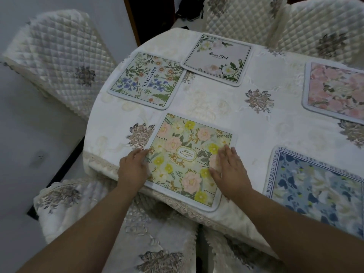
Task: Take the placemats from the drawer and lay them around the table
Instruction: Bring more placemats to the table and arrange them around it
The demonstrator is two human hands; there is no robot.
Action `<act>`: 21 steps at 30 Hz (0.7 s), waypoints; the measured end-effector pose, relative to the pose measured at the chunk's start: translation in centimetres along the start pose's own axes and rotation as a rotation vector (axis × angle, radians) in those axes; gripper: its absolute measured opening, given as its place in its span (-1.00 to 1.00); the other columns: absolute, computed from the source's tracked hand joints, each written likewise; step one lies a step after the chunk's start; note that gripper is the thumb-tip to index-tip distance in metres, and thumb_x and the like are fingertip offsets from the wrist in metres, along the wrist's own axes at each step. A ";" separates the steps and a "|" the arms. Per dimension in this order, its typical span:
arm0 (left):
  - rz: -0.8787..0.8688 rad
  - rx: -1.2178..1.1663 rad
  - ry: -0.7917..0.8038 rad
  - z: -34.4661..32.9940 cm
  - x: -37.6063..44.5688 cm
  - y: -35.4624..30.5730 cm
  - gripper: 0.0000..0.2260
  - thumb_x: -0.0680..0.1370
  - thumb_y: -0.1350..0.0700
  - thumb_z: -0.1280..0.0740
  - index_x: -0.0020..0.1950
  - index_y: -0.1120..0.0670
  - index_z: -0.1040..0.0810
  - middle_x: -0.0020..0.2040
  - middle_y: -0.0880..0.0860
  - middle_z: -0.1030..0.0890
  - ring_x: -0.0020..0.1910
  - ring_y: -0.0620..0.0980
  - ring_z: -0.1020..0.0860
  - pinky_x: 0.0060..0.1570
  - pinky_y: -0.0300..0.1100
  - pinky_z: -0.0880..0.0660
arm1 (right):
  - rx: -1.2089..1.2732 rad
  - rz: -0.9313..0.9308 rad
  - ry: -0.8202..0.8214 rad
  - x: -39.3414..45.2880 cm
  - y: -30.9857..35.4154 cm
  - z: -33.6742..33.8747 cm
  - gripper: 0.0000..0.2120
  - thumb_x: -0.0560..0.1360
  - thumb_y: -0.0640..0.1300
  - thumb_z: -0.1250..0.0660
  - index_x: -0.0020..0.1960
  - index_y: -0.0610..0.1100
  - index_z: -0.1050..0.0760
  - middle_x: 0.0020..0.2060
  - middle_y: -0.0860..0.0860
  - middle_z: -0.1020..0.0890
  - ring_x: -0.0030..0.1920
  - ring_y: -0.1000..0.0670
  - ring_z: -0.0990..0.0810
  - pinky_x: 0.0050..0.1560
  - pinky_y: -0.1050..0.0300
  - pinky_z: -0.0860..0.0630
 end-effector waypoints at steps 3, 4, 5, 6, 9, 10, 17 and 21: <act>-0.064 0.189 0.002 -1.1 -0.3 -1.2 -0.51 0.63 0.05 -0.22 0.57 -0.01 -0.33 0.59 0.04 -0.29 0.54 0.19 -0.24 0.39 0.24 -0.32 | -0.039 0.049 -0.013 0.1 0.0 -0.7 -0.27 0.63 0.34 0.15 0.63 -0.03 0.28 0.60 0.03 0.30 0.57 0.05 0.39 0.60 -0.06 0.14; -0.146 0.213 0.026 -1.7 -0.3 -1.9 -0.48 0.64 0.01 -0.16 0.62 0.01 -0.24 0.63 0.03 -0.21 0.60 0.16 -0.16 0.46 0.21 -0.26 | -0.052 0.050 -0.033 -0.1 0.1 -0.9 -0.28 0.64 0.33 0.16 0.63 -0.03 0.29 0.60 0.03 0.29 0.57 0.05 0.38 0.60 -0.05 0.15; -0.236 0.238 0.053 -2.3 -0.1 -2.9 -0.44 0.64 -0.04 -0.07 0.65 0.01 -0.14 0.65 0.02 -0.11 0.63 0.12 -0.07 0.53 0.15 -0.16 | -0.059 0.044 -0.050 -0.3 0.1 -0.9 -0.29 0.64 0.32 0.16 0.62 -0.03 0.30 0.61 0.03 0.28 0.58 0.05 0.37 0.60 -0.04 0.15; -0.317 0.265 0.075 -3.1 0.2 -3.8 -0.43 0.65 -0.07 0.01 0.67 0.00 -0.03 0.66 -0.01 -0.01 0.65 0.08 0.03 0.58 0.09 -0.05 | -0.062 0.039 -0.064 -0.3 0.2 -0.9 -0.29 0.65 0.31 0.16 0.62 -0.03 0.30 0.61 0.02 0.27 0.58 0.05 0.36 0.60 -0.03 0.15; -0.440 0.298 0.152 -5.1 2.0 -7.6 -0.45 0.68 -0.12 0.18 0.66 -0.05 0.16 0.64 -0.09 0.20 0.62 -0.04 0.27 0.59 0.00 0.19 | -0.073 0.048 -0.086 -0.4 0.1 -1.2 -0.30 0.65 0.26 0.10 0.64 -0.05 0.23 0.62 0.00 0.20 0.60 0.04 0.30 0.60 -0.06 0.08; -0.472 0.315 0.152 -5.9 3.0 -9.0 -0.45 0.68 -0.14 0.20 0.66 -0.05 0.18 0.65 -0.08 0.21 0.61 -0.06 0.30 0.60 0.01 0.20 | -0.073 0.047 -0.101 -0.2 0.0 -1.5 -0.31 0.65 0.24 0.07 0.64 -0.06 0.18 0.63 0.00 0.16 0.61 0.02 0.26 0.59 -0.08 0.04; -0.455 0.361 0.117 -7.4 11.0 -13.8 -0.38 0.64 -0.30 0.22 0.65 -0.11 0.22 0.66 -0.08 0.23 0.61 -0.06 0.32 0.57 0.09 0.24 | -0.095 0.048 -0.134 -0.1 -0.2 -2.0 -0.30 0.60 0.16 -0.06 0.64 -0.12 0.00 0.63 -0.04 0.00 0.63 -0.02 0.10 0.55 -0.11 -0.07; -0.400 0.321 0.052 -6.4 13.3 -12.2 -0.35 0.64 -0.33 0.20 0.66 -0.07 0.19 0.67 -0.05 0.19 0.62 -0.11 0.27 0.59 0.03 0.22 | -0.113 0.046 -0.146 0.2 -0.5 -2.0 -0.29 0.58 0.16 -0.06 0.63 -0.14 -0.04 0.63 -0.05 -0.03 0.63 -0.03 0.05 0.54 -0.11 -0.07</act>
Point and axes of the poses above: each hand's wrist, its own x-axis towards the middle knuckle, its own z-axis out of the back of the hand, y = z × x, the point moved 1 cm from there along x, towards the middle knuckle
